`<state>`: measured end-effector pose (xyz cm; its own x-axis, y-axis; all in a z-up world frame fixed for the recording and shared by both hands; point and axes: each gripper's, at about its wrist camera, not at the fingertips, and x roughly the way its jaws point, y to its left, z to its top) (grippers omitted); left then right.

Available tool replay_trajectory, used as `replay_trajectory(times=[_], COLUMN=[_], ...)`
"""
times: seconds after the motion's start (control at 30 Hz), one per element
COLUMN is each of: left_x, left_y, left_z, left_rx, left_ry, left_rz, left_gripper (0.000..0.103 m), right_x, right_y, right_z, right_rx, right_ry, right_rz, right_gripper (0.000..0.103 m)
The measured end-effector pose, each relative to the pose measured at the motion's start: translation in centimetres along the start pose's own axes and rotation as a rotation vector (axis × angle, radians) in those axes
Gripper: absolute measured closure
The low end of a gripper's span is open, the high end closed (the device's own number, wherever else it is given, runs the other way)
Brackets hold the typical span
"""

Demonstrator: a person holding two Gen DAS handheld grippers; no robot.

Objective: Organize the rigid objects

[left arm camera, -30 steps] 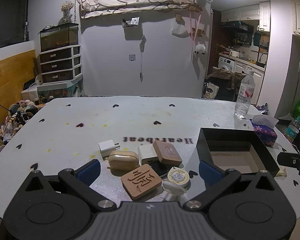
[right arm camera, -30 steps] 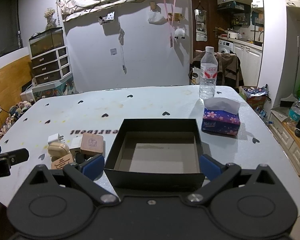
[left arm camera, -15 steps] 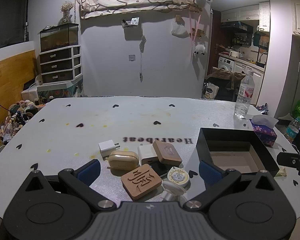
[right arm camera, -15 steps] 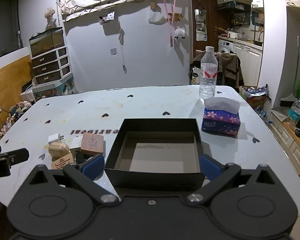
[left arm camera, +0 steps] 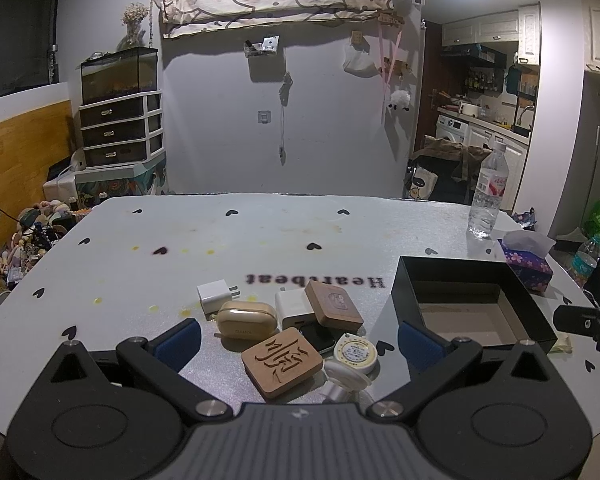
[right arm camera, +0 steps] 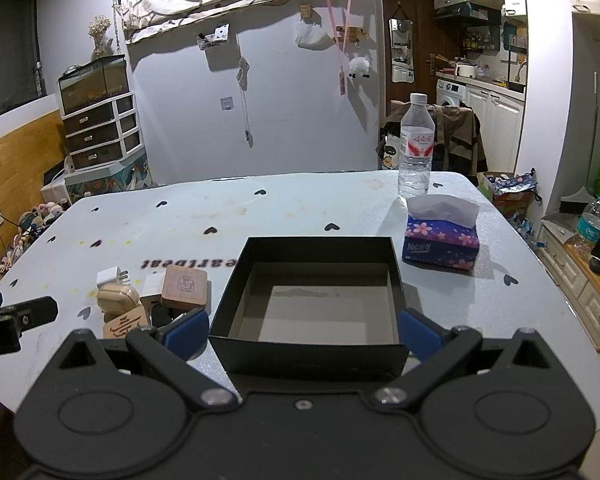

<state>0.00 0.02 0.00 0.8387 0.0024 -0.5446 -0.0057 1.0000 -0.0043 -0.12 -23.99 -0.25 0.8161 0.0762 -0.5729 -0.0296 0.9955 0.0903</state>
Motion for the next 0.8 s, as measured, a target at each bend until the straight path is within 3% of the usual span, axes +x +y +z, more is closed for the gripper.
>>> replay_trajectory(times=[0.8], left_x=[-0.8], left_y=[0.3], left_z=[0.2], left_rx=[0.002], left_ry=[-0.003], left_rz=[0.0], left_gripper=[0.0], right_x=[-1.2], right_y=[-0.2], right_z=[0.2], right_rx=[0.001], right_ry=[-0.003], right_rz=[-0.002], right_gripper=[0.001])
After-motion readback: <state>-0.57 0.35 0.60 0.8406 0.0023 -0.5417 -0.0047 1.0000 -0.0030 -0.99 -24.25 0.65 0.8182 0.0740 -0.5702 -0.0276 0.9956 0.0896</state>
